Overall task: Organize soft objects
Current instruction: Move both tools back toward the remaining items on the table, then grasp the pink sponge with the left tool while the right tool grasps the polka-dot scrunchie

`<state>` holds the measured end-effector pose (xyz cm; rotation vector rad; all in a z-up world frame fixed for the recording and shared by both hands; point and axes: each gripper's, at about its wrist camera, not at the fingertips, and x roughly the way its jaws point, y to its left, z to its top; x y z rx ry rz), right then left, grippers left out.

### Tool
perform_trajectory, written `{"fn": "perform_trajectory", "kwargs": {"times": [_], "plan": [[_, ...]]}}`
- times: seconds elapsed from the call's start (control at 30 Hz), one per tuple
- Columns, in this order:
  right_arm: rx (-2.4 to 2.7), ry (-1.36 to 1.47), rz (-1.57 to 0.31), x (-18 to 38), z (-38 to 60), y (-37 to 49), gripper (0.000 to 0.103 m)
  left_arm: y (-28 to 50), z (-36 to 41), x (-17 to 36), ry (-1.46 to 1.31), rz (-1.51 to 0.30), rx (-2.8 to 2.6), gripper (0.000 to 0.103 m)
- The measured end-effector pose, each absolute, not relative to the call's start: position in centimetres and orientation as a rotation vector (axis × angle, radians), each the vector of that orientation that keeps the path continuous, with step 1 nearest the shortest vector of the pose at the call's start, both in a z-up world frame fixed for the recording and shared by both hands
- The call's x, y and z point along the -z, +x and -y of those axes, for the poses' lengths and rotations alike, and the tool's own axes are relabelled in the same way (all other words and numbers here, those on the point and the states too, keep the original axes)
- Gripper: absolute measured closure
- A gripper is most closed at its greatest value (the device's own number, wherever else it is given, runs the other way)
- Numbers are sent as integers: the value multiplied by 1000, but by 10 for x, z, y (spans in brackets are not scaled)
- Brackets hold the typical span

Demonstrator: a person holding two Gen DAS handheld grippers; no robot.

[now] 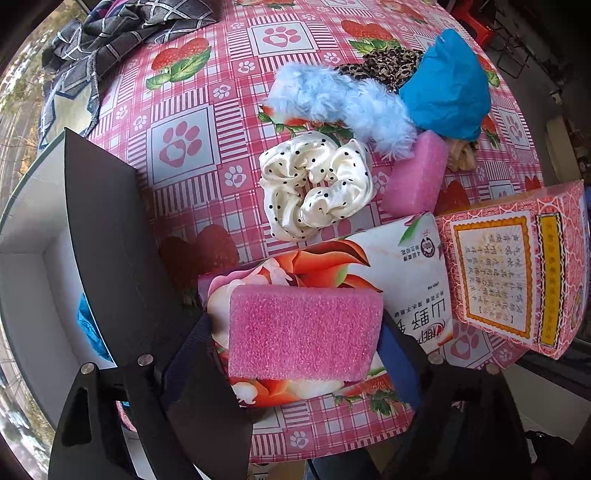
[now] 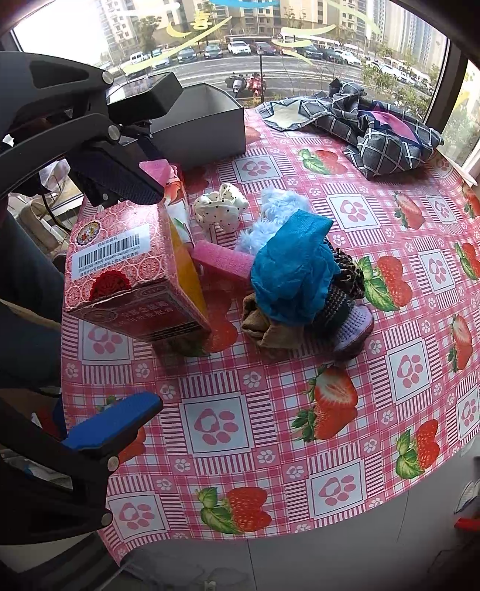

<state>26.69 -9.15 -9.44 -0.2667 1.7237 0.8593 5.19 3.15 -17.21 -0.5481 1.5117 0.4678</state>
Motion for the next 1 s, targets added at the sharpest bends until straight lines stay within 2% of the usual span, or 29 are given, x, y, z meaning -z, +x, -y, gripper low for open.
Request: {"fn": "perform_trajectory", "kwargs": {"times": [0.13,0.33,0.5,0.7,1.0], "plan": [[-870,-312,-1710,96,76,272,1,49,-35,166,-551,-1487,-479,29],[-989,-392,-1706,90,25,258,1,52,-35,158,-555,-1448,-488,29],[-1092,-444,-1781,97,-29,229,1,48,-30,141,-554,-1388,-498,29],[-1074,-551,-1888,134,-77,193,1,28,-28,125,-567,-1342,-501,29],[-940,-702,-1925,200,-106,153,1,3,-29,119,-597,-1321,-509,29]]}}
